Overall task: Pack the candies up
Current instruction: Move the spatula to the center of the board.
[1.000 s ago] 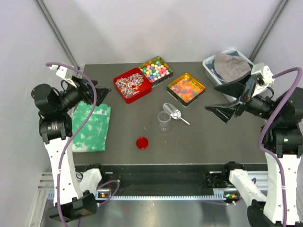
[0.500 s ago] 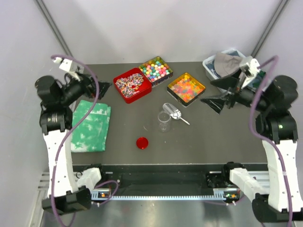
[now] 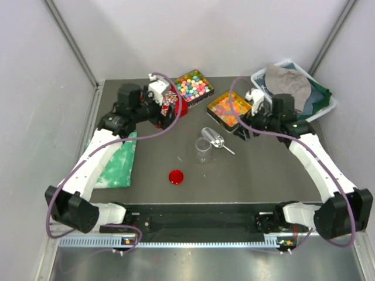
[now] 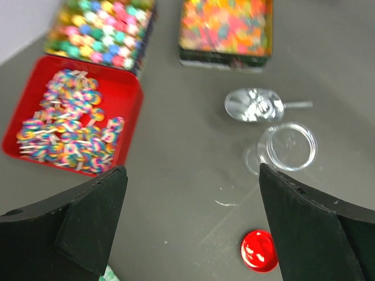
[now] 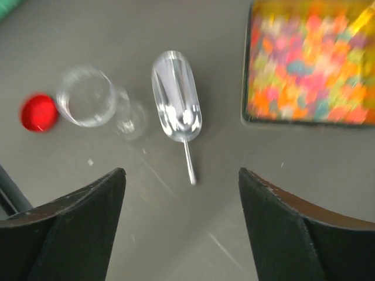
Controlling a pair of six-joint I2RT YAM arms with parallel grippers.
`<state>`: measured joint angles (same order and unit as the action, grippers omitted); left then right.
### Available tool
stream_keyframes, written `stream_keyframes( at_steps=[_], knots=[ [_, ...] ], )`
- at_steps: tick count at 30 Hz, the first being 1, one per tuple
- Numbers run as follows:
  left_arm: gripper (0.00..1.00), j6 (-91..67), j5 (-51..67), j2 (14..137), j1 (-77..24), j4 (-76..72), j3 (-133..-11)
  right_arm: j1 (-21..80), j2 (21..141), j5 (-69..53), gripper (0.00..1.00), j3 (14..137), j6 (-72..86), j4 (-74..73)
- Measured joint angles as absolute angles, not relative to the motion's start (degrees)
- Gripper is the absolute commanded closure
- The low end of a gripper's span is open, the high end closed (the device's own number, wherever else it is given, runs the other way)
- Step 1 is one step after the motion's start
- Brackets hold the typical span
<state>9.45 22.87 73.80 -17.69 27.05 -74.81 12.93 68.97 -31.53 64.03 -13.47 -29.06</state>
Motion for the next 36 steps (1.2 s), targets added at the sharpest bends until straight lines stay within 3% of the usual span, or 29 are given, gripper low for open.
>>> stream_keyframes(
  at_steps=[8, 17, 25, 36],
  knots=[
    [0.01, 13.96, 20.08, 76.79, -24.71, 25.43, -70.06, 16.16, 72.97, -24.1, 0.34, 53.15, -20.64, -25.61],
    [0.01, 14.79, 21.69, 78.37, -25.1, 20.01, -66.39, 20.75, 80.97, -19.0, 0.49, 51.37, -22.37, -19.42],
    [0.01, 14.9, 23.53, 79.02, -25.1, 18.81, -66.3, 21.61, 89.41, -17.06, 0.51, 51.55, -21.39, -15.75],
    [0.01, 14.92, 22.35, 79.02, -25.1, 18.02, -66.3, 24.23, 91.74, -16.32, 0.51, 52.47, -20.27, -13.61]
  ],
)
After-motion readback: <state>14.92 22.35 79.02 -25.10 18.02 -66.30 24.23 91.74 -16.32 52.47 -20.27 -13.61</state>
